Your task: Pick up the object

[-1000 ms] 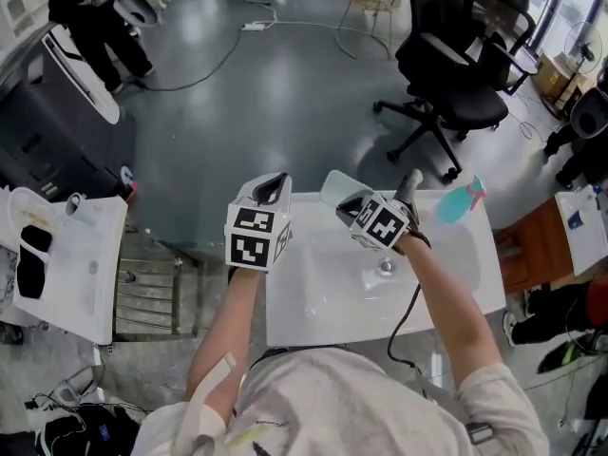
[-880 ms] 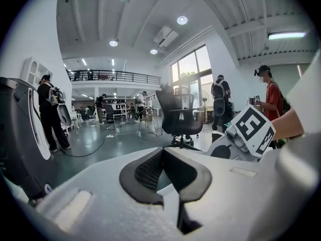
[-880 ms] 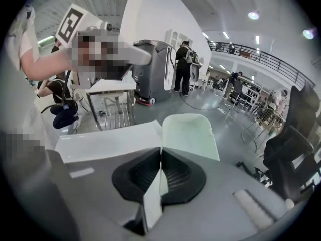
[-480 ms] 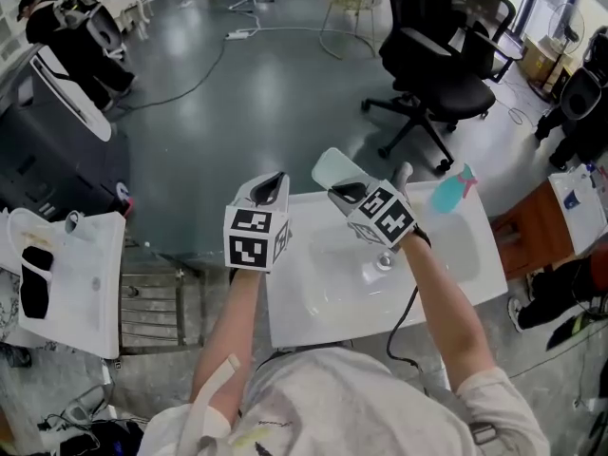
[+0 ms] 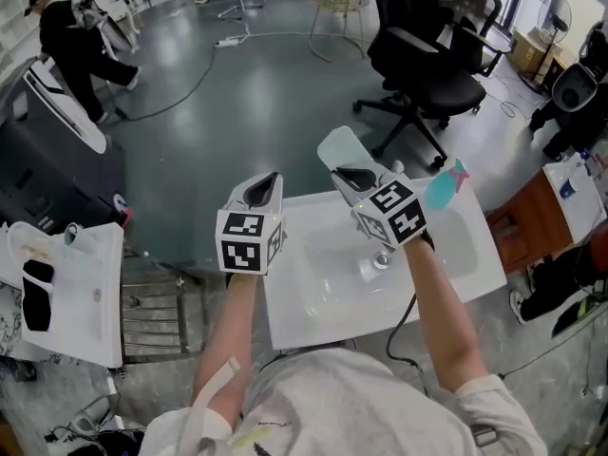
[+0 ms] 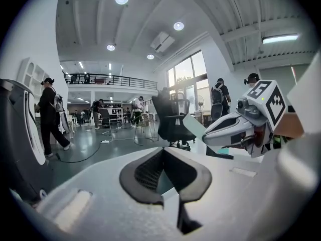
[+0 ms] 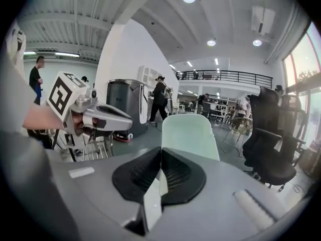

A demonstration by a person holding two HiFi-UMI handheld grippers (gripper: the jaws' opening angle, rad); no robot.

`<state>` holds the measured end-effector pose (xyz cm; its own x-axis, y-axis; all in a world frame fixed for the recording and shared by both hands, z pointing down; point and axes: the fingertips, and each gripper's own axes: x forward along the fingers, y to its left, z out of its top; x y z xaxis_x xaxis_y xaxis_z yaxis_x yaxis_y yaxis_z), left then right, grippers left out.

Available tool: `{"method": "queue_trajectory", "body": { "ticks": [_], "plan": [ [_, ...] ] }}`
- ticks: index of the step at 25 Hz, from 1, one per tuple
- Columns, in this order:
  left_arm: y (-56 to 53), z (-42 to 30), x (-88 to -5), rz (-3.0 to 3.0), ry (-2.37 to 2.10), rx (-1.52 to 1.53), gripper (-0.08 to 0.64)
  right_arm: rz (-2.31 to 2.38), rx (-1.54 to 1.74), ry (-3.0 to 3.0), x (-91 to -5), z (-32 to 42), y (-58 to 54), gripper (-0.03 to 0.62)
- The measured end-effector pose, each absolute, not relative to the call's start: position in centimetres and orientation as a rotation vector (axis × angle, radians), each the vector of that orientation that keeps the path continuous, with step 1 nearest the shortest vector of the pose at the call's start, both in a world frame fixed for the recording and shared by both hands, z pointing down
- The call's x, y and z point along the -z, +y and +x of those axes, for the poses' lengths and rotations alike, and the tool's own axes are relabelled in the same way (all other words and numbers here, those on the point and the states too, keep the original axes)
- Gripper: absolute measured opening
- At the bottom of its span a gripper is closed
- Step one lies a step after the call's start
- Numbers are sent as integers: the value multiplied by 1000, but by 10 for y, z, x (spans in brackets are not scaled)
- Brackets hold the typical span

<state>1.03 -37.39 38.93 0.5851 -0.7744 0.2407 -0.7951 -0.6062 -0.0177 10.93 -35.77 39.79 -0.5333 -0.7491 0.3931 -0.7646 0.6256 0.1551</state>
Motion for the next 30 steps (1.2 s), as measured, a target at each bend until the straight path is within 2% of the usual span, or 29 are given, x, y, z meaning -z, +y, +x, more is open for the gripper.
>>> {"method": "queue_trajectory", "body": {
  "ticks": [18,30],
  "plan": [
    [-367,-1,-381,2703,-1360,-275,1,1597,-99,-2496,-355,144,-339,9],
    [-365,2,-382,2707,-1368,-298,0,1645,-134,-2500,-360,150,-336,9]
  ]
}}
